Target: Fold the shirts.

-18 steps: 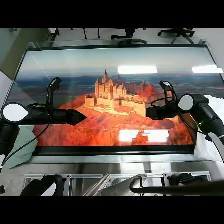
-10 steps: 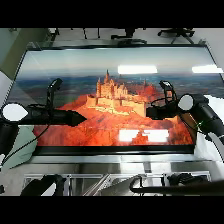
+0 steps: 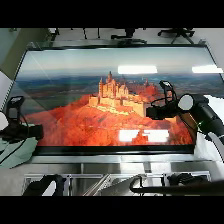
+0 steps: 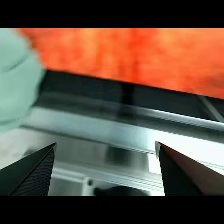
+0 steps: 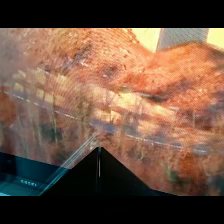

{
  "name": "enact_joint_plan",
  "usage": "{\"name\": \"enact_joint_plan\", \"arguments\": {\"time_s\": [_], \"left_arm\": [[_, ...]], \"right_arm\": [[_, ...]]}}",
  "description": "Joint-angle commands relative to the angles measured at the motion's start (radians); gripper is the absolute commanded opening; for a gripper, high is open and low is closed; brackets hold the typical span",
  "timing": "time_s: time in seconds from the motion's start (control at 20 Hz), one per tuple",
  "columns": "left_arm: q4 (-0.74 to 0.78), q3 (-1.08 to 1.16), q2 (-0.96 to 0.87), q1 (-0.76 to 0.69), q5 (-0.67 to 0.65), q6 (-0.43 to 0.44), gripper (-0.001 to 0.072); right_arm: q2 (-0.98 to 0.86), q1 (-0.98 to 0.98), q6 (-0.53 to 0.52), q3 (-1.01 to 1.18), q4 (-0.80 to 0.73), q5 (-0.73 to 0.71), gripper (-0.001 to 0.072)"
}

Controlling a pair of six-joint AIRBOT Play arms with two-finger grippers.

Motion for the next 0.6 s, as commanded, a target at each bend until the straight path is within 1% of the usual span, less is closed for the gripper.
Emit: {"name": "enact_joint_plan", "arguments": {"time_s": [0.0, 0.1, 0.25, 0.4, 0.5, 0.55], "left_arm": [[0.149, -0.121, 0.015, 0.174, 0.124, -0.037, 0.0704], [0.149, -0.179, -0.050, 0.269, 0.232, 0.008, 0.0703], [0.149, -0.210, -0.208, 0.345, 0.351, 0.013, 0.0704], [0.151, -0.209, -0.369, 0.393, 0.427, 0.013, 0.0703], [0.152, -0.200, -0.451, 0.417, 0.454, 0.013, 0.0702], [0.151, -0.170, -0.493, 0.424, 0.447, 0.013, 0.0624]], "right_arm": [[-0.002, 0.001, 0.000, 0.000, 0.000, 0.000, 0.0019], [-0.002, 0.001, 0.000, 0.000, 0.000, 0.000, 0.0019], [-0.002, 0.001, 0.000, 0.000, 0.000, 0.000, 0.0019], [-0.002, 0.001, 0.000, 0.000, 0.000, 0.000, 0.0019], [-0.002, 0.001, 0.000, 0.000, 0.000, -0.017, 0.0019], [-0.003, 0.001, 0.000, 0.000, 0.000, -0.018, 0.0018]]}}
